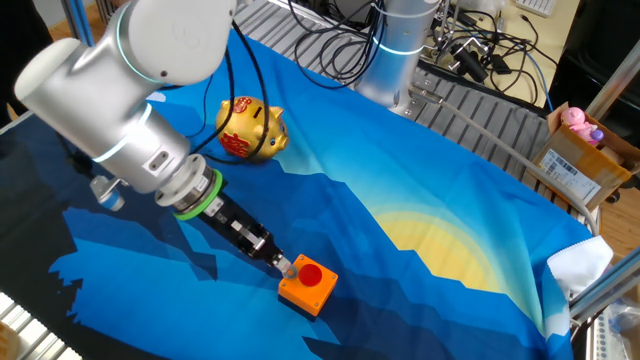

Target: Drop coins into a piggy bank

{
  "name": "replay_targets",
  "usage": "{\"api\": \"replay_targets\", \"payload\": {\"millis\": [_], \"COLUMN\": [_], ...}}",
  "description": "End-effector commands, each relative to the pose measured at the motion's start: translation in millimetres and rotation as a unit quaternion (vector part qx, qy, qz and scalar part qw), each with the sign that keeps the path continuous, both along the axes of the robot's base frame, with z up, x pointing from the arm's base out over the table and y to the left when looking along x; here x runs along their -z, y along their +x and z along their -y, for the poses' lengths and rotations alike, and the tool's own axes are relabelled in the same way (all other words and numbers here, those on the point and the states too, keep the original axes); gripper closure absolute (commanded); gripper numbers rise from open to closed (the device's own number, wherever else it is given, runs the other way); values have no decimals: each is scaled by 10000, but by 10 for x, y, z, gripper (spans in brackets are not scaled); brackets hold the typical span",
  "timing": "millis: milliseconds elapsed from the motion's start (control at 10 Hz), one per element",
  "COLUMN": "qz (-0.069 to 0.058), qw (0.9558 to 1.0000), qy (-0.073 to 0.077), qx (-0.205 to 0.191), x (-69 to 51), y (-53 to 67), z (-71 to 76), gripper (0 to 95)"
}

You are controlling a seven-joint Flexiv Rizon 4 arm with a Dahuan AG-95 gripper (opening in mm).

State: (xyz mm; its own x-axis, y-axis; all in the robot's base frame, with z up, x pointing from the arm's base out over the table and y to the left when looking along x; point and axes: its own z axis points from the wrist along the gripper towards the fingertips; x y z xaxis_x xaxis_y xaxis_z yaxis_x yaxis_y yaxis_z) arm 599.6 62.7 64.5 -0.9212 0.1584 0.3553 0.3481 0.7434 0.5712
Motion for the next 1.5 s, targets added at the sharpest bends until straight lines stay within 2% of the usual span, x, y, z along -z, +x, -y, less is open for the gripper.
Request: {"api": "replay_targets", "payload": {"millis": [100,800,1300,1400,1500], "qz": [16,-10,3,23,15], "qw": [10000,10000,10000,10000,10000], "qy": [-16,19,34,59,61], "qx": [11,59,29,-17,-25], "x": [-2,-2,20,25,23], "y": [-17,-5,-3,0,2], "z": [-21,-115,-121,-119,-118], "gripper": [760,760,760,950,950]}}
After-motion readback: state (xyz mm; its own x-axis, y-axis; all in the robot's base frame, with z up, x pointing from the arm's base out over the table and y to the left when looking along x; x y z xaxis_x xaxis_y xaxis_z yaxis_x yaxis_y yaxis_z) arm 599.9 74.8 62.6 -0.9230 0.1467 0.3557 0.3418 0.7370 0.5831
